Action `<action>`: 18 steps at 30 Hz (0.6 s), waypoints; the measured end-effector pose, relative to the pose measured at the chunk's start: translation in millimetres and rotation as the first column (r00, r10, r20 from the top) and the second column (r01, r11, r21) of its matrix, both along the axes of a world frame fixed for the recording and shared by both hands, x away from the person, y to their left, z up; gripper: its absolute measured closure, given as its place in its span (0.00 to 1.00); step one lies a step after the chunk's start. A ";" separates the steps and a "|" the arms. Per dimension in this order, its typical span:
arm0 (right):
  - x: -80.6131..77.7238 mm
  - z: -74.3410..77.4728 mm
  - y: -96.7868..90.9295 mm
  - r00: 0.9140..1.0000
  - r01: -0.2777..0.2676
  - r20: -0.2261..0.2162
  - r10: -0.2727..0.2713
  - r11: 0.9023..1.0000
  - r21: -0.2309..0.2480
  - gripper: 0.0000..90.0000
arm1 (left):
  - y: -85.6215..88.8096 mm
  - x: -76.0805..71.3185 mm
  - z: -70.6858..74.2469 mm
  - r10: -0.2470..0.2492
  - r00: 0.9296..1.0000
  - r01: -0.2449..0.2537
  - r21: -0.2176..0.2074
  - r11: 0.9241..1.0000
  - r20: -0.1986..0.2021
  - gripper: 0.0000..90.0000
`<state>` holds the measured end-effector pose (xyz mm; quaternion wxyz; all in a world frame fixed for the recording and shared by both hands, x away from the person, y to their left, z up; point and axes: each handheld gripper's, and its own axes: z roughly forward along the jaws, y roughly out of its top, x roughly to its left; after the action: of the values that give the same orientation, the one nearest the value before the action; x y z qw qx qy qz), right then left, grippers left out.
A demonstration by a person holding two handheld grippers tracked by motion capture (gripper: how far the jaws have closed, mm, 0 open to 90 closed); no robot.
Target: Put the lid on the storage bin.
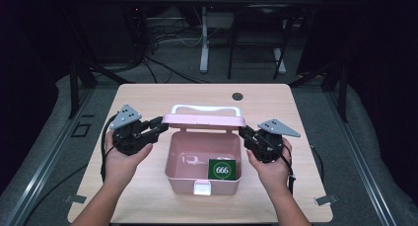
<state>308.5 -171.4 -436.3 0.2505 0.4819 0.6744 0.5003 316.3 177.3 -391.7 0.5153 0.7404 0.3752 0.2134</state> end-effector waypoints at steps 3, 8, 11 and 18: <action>1.6 -3.2 -0.7 1.000 -0.001 -0.010 0.002 1.000 0.007 0.87 | 0.0 0.9 0.8 -0.001 1.000 0.001 -0.001 1.000 -0.002 0.80; 3.1 -5.8 -0.9 1.000 -0.003 -0.019 0.003 1.000 0.008 0.86 | 0.1 1.3 1.2 -0.002 1.000 0.002 0.001 1.000 -0.003 0.80; 3.9 -7.6 -1.0 1.000 -0.004 -0.025 0.004 1.000 0.006 0.86 | 0.0 2.7 1.8 -0.001 1.000 0.001 -0.001 1.000 -0.004 0.80; 6.6 -12.8 -3.1 0.999 0.004 -0.039 -0.004 1.000 0.003 0.86 | -1.1 5.0 3.0 0.003 1.000 -0.003 -0.001 1.000 -0.002 0.80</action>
<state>315.1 -174.5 -449.0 0.2375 0.4931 0.6775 0.4913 321.3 176.1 -388.8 0.5148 0.7398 0.3771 0.2132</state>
